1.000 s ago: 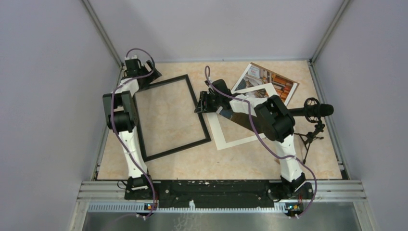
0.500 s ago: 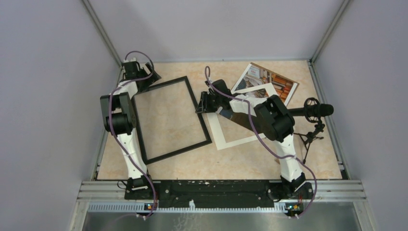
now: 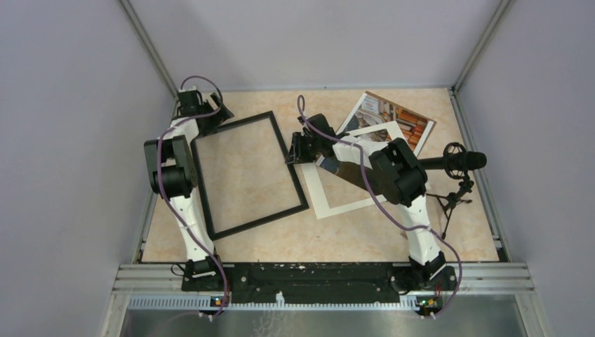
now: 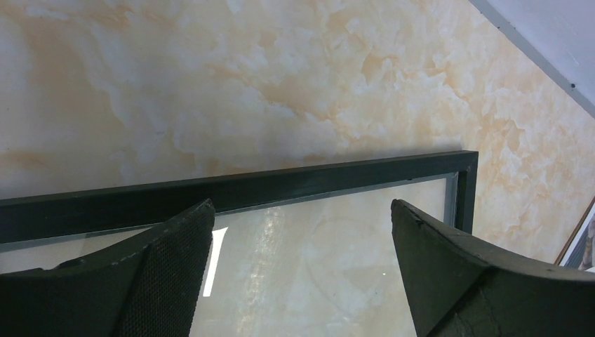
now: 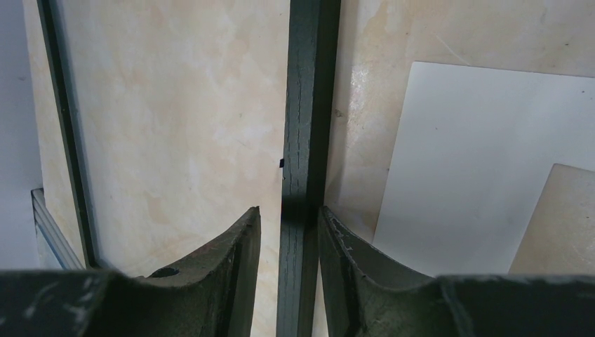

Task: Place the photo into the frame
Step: Adjust the photo frame at the center of the board.

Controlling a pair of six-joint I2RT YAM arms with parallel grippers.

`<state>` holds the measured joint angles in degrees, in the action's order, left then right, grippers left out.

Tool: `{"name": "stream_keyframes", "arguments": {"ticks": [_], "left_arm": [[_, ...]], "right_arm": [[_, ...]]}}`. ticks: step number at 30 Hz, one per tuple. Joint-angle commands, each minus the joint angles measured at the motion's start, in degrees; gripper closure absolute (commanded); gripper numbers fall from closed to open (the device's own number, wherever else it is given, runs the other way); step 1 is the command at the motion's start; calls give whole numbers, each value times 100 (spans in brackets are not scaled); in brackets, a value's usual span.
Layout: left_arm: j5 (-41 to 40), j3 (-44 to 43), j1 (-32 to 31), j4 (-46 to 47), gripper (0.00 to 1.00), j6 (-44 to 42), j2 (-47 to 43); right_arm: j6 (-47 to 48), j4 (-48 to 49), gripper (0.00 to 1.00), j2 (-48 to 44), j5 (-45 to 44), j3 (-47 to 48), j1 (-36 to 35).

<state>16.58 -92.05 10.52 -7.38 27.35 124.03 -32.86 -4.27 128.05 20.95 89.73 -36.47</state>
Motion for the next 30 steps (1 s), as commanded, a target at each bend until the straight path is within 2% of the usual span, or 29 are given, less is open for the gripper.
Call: {"name": "stream_keyframes", "arguments": {"ticks": [1,8,14,22,26,30], "left_arm": [[-16,109,71,-247,2,89,-289],[102,5,71,-583,2,210,-296],[-274,-197,69,-1192,2,209,-377],[-69,-475,59,-1719,2,413,-199],[-371,-525,55,-2037,2,611,-196],[-380,-448,61,-2010,2,630,-259]], "right_arm": [[140,-216,64,218,-164,124,-9],[105,-198,64,240,-110,141,-9],[78,-170,65,251,-56,141,-9],[63,-198,65,284,-77,157,-9],[50,-199,68,297,-82,176,-8],[49,-206,68,325,-90,210,-6]]}}
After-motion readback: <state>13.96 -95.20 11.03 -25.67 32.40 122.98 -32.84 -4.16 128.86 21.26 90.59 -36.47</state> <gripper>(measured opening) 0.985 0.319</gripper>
